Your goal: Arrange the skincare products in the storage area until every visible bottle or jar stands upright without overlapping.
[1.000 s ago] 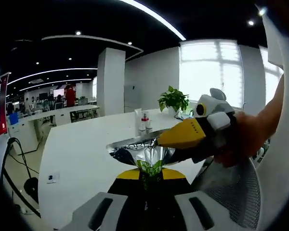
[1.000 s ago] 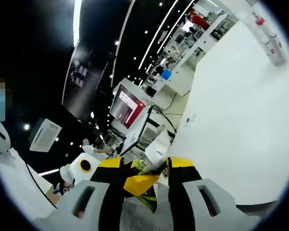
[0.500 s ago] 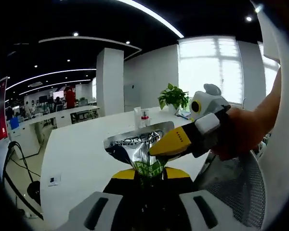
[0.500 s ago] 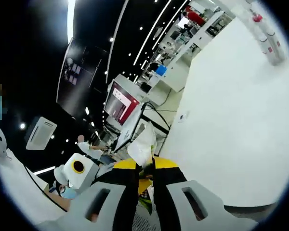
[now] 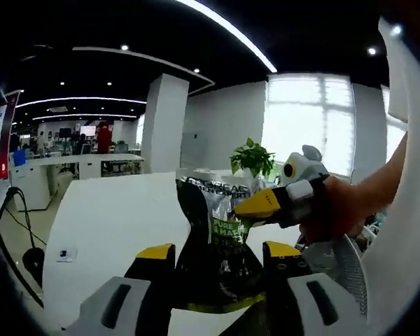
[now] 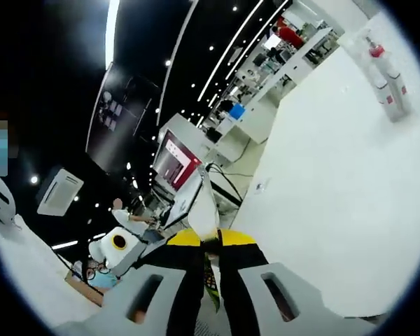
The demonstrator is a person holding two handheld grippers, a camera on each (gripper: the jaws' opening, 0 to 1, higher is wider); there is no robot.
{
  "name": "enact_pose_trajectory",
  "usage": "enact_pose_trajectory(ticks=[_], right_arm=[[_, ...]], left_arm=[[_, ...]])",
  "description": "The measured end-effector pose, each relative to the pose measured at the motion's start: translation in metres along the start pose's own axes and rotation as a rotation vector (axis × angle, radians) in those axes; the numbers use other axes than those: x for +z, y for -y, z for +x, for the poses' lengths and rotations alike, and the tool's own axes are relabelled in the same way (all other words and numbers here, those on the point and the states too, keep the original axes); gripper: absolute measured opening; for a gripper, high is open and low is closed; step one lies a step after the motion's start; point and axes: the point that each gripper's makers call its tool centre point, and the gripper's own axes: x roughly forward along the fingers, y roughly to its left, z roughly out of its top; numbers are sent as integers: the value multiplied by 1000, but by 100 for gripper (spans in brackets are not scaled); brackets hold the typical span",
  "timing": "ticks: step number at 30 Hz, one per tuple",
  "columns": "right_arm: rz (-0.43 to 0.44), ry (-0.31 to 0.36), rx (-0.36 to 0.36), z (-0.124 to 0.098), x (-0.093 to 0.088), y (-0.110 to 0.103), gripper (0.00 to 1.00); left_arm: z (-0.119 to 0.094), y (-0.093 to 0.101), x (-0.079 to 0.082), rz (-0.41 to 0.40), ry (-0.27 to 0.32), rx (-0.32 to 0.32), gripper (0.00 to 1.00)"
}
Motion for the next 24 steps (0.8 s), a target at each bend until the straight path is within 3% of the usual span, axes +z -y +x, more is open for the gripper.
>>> enact_pose_trajectory(ticks=[5,8,11,14,17,20,22,24], right_arm=[[-151,-112,120,-2,-6,-26,4],[-161,-174,217,-5,-9,-43,4],[-177,-210,263,-8,-9,-49,4],[-179,-232,305,-10,-7,-56,4],[-185,-236,309,-6,-7,-58,4],[-201,-241,283,-1,-12,-55,4],[-202,-236,264,1,-12,-52,4],[-182,-226,254,1,-12,-50,5]], left_arm=[[0,3,3,-114,1,-70,63],[-2,8,5,-169,-3,-126,59],[-7,15,13,-252,24,-206,51],[-11,15,16,-288,28,-239,47],[-11,20,16,-308,23,-272,42],[-14,27,13,-306,1,-315,24],[-13,21,9,-287,-10,-276,24],[-13,21,10,-301,-9,-281,23]])
